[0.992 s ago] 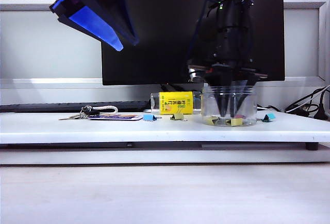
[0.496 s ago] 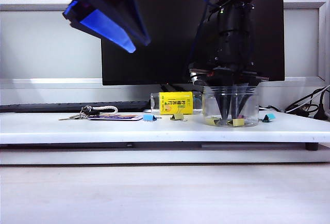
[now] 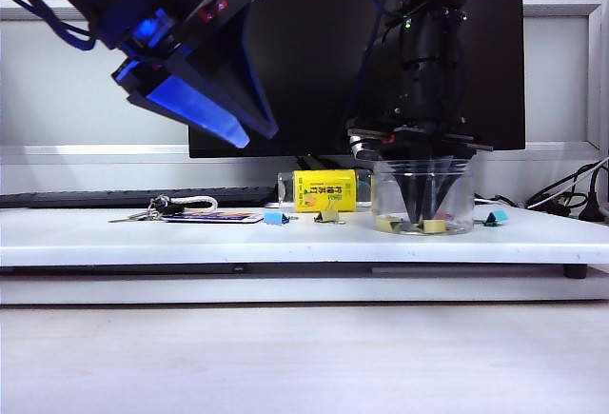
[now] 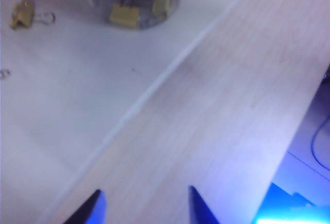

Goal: Take the clips out of the round transparent plastic box and place them on the table.

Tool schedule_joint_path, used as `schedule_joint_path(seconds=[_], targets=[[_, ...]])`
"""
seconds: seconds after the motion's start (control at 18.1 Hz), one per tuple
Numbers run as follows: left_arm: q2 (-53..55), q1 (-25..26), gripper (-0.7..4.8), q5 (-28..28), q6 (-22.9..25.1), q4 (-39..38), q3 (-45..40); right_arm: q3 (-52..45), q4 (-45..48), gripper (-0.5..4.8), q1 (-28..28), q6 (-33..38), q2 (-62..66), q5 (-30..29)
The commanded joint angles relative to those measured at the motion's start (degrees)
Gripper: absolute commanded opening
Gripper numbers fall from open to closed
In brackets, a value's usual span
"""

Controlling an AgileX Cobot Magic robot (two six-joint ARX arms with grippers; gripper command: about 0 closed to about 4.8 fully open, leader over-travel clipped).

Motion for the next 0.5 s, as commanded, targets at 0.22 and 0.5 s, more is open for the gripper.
schedule_joint_path(seconds=[0.22,0.5], targets=[[3.4,0.0,2.14,-0.8,-3.4,1.4,-1.8,-0.8,3.2,0.52,0.1,0.0,1.6,-0.9],[5.6,-0.1,2.14,-2.6,-7.0,2.7,-1.9,-0.8,4.3,0.0,0.1,0.0,1.6,-0.9]])
